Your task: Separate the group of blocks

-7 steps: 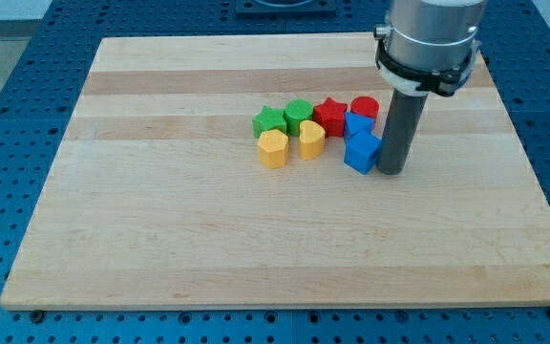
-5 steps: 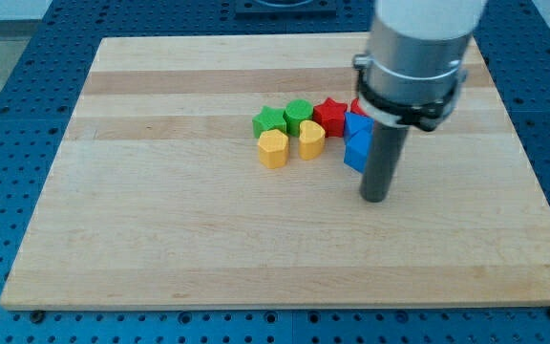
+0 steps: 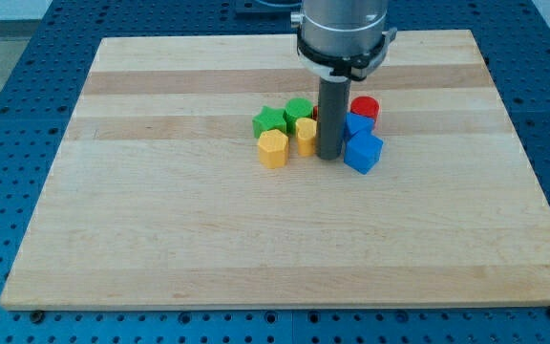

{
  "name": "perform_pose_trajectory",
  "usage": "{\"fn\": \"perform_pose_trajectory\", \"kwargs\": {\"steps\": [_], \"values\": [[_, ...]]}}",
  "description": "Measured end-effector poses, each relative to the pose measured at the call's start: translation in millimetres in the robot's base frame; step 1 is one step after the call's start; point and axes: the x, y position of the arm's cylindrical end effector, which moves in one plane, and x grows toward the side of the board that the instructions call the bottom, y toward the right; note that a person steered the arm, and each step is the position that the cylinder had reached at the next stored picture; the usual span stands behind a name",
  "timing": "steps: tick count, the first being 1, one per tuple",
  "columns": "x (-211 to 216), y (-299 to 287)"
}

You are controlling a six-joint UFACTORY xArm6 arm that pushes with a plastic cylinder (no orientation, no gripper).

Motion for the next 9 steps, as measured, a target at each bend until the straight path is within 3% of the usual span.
{"fn": "perform_pose_trajectory", "kwargs": {"steps": [3, 6, 9], "values": [[-53.8, -1.2], [-85.1, -71.6], [-115.1, -28.6]]}}
